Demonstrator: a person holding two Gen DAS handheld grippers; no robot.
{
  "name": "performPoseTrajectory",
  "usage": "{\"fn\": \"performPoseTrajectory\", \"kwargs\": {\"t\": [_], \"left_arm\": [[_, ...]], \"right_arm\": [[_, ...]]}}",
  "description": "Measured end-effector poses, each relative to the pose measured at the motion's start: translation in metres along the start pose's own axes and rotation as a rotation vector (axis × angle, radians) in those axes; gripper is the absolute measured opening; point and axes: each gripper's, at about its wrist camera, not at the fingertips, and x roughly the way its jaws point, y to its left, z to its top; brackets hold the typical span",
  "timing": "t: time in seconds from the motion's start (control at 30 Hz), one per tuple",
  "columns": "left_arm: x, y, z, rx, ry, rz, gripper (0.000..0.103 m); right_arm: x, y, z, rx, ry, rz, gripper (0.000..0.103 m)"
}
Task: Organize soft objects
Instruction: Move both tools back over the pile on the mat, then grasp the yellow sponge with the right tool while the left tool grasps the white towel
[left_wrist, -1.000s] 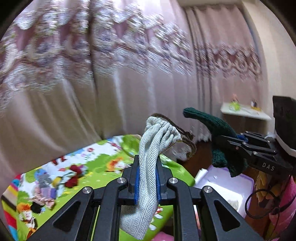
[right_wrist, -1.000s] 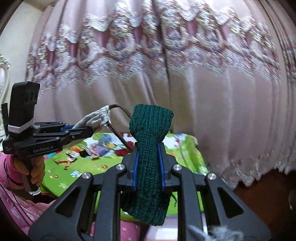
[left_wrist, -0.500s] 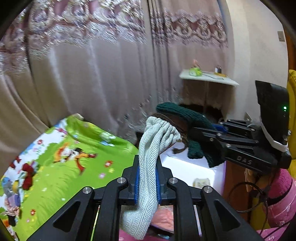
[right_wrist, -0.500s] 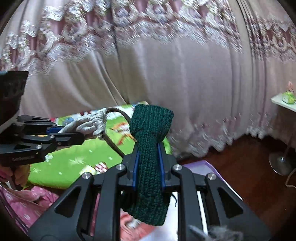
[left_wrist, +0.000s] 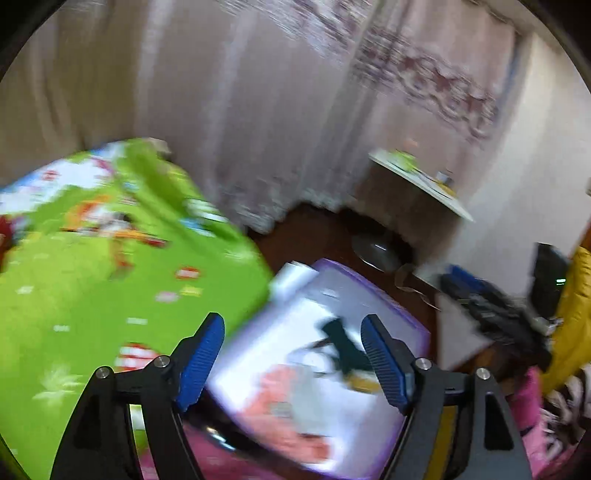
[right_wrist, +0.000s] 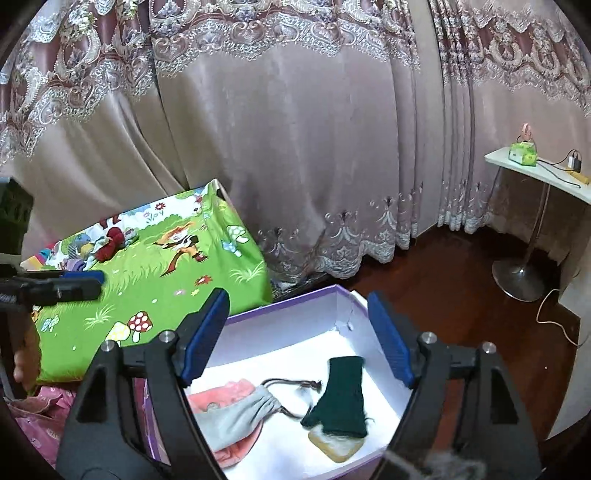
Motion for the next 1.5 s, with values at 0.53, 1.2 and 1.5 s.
{"fn": "performPoseTrajectory", "kwargs": {"t": [0.53, 1.2, 1.5], "left_arm": [[-0.128, 0.322, -0.125, -0.470, -0.039, 0.800, 0.084], [-0.142, 0.400, -0.173, -0.646, -0.083, 0.742, 0.093], [-0.140, 0.399, -0.172, -0.635, -0.079, 0.720, 0.099]], "right_arm": [[0.088, 0.180, -0.031, -0.271, 0.288, 0.356, 0.084], [0.294, 0.503, 0.012, -0.358, 0.391, 0.715, 0.085], [0.376, 0.623, 0.027, -0.251, 0.412, 0.717, 0.085]]}}
